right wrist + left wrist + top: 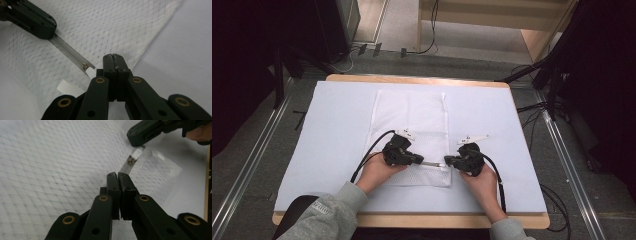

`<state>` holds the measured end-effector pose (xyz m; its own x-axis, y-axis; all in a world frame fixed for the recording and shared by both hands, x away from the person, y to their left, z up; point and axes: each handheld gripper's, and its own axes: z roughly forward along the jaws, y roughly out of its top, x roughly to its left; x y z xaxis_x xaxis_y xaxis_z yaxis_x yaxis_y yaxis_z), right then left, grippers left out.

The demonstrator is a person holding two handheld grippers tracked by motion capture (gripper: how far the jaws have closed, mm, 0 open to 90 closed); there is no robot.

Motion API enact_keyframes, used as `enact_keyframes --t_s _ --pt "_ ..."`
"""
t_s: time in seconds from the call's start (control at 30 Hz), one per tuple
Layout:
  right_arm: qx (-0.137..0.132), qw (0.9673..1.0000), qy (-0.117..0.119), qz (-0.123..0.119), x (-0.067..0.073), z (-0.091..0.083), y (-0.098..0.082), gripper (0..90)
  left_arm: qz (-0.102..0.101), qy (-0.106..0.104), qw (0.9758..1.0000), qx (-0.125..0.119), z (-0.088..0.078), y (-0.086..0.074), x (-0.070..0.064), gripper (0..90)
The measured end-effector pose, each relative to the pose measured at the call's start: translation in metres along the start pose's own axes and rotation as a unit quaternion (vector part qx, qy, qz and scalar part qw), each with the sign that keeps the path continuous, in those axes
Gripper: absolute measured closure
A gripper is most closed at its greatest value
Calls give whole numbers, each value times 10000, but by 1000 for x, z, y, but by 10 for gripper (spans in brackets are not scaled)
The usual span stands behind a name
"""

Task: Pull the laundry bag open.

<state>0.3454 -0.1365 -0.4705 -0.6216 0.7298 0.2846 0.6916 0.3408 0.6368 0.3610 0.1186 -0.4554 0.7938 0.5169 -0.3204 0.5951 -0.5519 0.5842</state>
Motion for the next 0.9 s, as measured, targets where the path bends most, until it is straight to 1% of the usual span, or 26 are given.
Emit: enact_keyframes --t_s 0.03,0.1,0.17,0.27,0.33,0.4,0.5,0.57,0.7,0.8,0.83,0.9 --pt "2 10000 -2 9 0 0 0 900 -26 18 10000 14 2 0 0 886" --pt "-2 10000 -10 -25 0 0 0 900 18 28 9999 130 6 -2 1 887" --pt "7 10000 24 -32 1 1 0 900 -1 -7 9999 107 8 -3 0 887" --pt "31 10000 65 -28 3 1 -1 900 39 -34 9999 113 8 -3 1 877" --pt "43 9999 88 -47 4 2 -1 900 84 -36 9999 105 8 -3 0 872" --pt "78 9998 160 -30 5 3 -1 900 158 -20 9998 90 8 -3 -1 866" --pt "74 9998 200 -64 8 3 -1 900 191 -42 9998 87 8 -3 -1 860" --pt "94 9997 226 -88 9 4 -1 900 172 -53 9998 75 8 -3 -1 856" --pt "121 9995 272 -139 14 5 0 900 202 -76 9997 90 8 -3 0 847" --pt "118 9993 288 -215 18 6 0 900 138 -125 9998 90 8 -3 1 834" --pt "128 9992 286 -227 19 6 0 900 114 -181 9997 73 8 -3 1 827" --pt "102 9990 294 -326 21 6 1 900 104 -194 9997 75 8 -3 1 819"
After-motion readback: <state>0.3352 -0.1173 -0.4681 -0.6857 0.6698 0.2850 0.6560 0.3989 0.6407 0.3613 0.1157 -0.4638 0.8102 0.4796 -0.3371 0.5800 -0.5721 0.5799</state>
